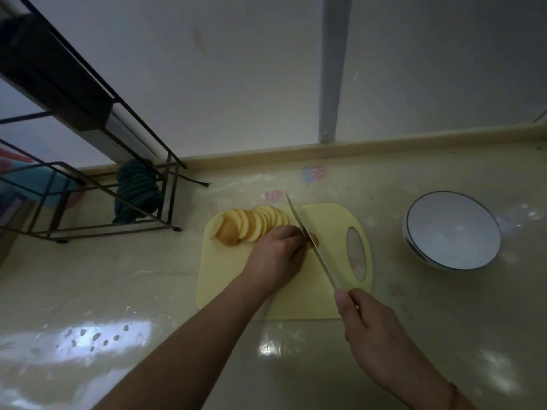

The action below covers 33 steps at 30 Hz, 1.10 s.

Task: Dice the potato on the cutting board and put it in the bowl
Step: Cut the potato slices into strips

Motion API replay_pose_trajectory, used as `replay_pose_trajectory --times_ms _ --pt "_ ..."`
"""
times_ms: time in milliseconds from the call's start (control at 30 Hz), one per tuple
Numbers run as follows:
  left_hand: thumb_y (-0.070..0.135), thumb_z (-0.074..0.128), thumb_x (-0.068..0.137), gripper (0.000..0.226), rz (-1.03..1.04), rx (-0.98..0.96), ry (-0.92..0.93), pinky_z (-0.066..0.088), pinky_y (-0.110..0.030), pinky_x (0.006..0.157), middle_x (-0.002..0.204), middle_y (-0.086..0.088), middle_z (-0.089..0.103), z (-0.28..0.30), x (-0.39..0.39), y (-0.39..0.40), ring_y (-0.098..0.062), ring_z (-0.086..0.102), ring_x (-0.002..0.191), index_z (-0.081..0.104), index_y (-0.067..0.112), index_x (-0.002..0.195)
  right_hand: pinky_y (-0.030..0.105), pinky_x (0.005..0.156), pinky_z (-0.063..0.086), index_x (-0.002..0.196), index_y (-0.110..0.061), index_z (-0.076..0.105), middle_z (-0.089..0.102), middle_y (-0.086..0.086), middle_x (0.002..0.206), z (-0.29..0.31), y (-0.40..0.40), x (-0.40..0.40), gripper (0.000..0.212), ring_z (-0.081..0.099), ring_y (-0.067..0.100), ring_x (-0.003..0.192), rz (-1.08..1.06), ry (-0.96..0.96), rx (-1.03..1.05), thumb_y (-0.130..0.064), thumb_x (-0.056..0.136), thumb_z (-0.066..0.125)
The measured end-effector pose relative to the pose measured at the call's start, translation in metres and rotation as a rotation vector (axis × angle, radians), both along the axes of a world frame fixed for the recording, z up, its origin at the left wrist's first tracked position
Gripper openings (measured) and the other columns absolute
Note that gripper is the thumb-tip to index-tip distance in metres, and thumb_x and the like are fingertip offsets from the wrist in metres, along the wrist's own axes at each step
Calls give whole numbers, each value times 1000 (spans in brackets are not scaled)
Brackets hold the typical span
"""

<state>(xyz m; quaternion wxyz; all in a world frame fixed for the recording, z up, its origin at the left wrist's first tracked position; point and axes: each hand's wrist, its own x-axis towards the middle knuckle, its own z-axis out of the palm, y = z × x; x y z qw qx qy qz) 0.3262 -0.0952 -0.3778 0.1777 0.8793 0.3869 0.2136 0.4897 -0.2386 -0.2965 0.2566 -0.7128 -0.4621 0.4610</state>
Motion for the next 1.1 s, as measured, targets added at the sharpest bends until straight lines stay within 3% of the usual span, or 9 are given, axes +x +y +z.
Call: replay_pose_trajectory --times_ms 333,533,833,1100 --pt "5 74 81 18 61 -28 -30 58 -33 71 99 -6 74 -1 2 -4 -26 70 87 80 8 97 27 58 40 69 -11 46 49 4 55 -2 1 -2 45 51 10 54 18 -24 24 -46 98 37" --pt "7 72 80 15 110 -29 -36 57 -31 67 92 -6 73 3 6 -8 -25 69 81 80 7 92 20 52 36 70 -15 46 49 -3 61 1 2 -6 44 46 6 54 41 -44 -17 -45 100 34" --pt "3 70 82 17 184 -53 -82 58 -34 77 98 -7 73 0 6 -16 -25 70 86 80 6 96 29 55 35 72 -15 46 50 0 66 -5 -1 -7 45 49 13 61 67 -69 0 -47 101 31" --pt "4 69 81 17 198 -85 -82 58 -35 78 98 -9 72 2 7 -15 -26 70 85 80 4 94 28 55 39 79 -10 52 56 4 69 -5 -4 -6 51 54 18 59 59 -54 -7 -50 100 29"
